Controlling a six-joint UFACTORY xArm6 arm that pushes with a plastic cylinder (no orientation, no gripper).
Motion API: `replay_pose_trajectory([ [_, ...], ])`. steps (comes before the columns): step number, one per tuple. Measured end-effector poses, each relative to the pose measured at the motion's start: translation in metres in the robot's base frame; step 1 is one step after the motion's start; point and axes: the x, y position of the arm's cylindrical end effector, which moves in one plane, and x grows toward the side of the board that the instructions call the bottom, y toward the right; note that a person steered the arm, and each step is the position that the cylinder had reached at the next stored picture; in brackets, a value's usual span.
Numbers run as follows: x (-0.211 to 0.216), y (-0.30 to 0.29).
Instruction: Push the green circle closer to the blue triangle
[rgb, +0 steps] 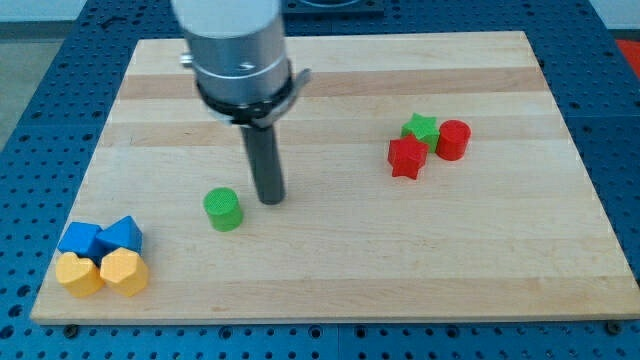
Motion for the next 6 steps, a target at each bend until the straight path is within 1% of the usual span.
replay_pose_trajectory([
  [1,0.009,0.029],
  [2,0.025,0.036],
  [3,0.027,0.013],
  [4,0.027,-0.039],
  [5,0.027,-0.08],
  [6,0.025,-0.098],
])
